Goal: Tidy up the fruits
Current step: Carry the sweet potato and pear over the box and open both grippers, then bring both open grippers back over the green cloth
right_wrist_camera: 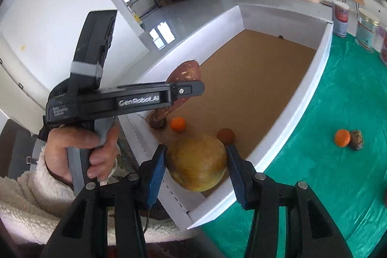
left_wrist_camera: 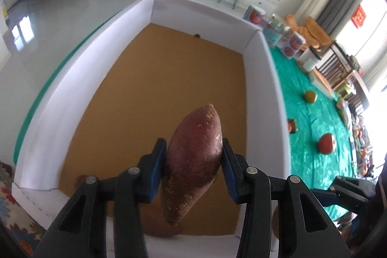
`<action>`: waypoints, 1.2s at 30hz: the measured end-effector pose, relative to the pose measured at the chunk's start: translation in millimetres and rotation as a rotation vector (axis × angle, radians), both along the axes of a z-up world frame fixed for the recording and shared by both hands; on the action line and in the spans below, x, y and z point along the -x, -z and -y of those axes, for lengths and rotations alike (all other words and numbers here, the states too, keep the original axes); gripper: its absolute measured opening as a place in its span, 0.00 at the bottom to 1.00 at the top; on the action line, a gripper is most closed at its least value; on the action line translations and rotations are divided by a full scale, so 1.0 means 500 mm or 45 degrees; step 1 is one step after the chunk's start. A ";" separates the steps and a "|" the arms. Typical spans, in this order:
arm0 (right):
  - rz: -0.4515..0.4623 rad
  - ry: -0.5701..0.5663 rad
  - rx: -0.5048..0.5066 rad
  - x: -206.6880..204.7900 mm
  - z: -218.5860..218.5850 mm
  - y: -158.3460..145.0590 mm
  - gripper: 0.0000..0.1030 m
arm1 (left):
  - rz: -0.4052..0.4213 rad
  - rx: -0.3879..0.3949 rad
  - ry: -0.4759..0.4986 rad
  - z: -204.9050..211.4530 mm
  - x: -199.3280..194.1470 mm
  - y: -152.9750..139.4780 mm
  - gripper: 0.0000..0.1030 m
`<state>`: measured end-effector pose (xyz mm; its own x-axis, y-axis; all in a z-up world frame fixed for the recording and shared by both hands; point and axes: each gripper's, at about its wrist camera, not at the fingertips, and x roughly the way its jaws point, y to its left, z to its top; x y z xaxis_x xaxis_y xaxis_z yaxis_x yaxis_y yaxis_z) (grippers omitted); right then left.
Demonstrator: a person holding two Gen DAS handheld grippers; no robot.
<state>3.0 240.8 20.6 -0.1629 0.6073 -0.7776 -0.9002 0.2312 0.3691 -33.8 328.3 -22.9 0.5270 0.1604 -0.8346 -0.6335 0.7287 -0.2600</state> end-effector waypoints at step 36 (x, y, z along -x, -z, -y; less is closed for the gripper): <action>0.290 1.488 0.209 -0.423 0.777 0.199 0.97 | -0.012 -0.335 0.573 0.497 -0.316 0.172 0.86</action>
<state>214.3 -147.7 -78.7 0.5715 0.1871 -0.7990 -0.1554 0.9807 0.1185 124.3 80.0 -109.1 0.5845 0.1243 -0.8018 -0.2437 0.9695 -0.0273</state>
